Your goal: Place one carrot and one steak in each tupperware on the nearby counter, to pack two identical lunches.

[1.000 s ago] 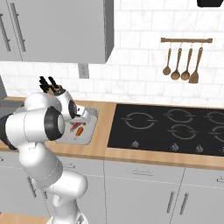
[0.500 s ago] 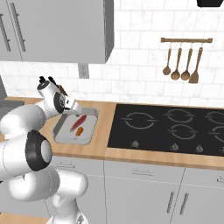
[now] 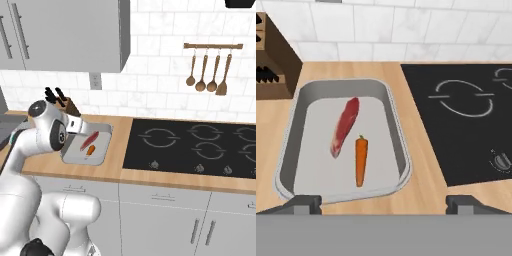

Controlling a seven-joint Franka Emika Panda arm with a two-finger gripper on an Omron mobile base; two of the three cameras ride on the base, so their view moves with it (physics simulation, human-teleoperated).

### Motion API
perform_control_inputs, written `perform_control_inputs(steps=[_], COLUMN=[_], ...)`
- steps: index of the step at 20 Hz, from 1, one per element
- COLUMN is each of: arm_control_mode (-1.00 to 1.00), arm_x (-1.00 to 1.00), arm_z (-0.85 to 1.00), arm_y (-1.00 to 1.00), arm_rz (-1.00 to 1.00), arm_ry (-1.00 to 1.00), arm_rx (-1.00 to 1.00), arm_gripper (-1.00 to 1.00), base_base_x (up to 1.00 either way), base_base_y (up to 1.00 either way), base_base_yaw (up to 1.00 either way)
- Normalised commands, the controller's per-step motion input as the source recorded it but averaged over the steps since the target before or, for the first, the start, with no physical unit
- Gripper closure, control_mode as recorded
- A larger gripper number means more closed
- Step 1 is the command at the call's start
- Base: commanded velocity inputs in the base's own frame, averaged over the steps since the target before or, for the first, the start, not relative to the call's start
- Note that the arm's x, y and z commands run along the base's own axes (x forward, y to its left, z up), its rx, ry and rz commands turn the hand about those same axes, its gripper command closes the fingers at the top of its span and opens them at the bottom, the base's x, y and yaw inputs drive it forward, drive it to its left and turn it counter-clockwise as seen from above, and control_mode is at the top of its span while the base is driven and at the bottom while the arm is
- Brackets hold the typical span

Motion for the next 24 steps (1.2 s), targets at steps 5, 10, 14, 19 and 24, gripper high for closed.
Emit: perform_control_inputs(steps=[5,10,14,19,24], arm_control_mode=[-1.00,-1.00,1.00,1.00,1.00], arm_x=[-1.00,-0.48,0.00,0.00,0.00], arm_z=[0.58,0.02,0.00,0.00,0.00], arm_y=[-0.22,0.00,0.00,0.00,0.00], arm_rz=[0.10,0.06,0.00,0.00,0.00], arm_ry=[0.07,0.01,0.00,0.00,0.00], arm_rx=[0.03,0.00,0.00,0.00,0.00], arm_gripper=[-1.00,-1.00,-1.00,-1.00,-1.00], base_base_x=[0.00,0.00,-0.71,-0.97,-0.58], base_base_y=[0.00,0.00,0.00,0.06,0.12], base_base_yaw=[0.00,0.00,0.02,0.41,0.81])
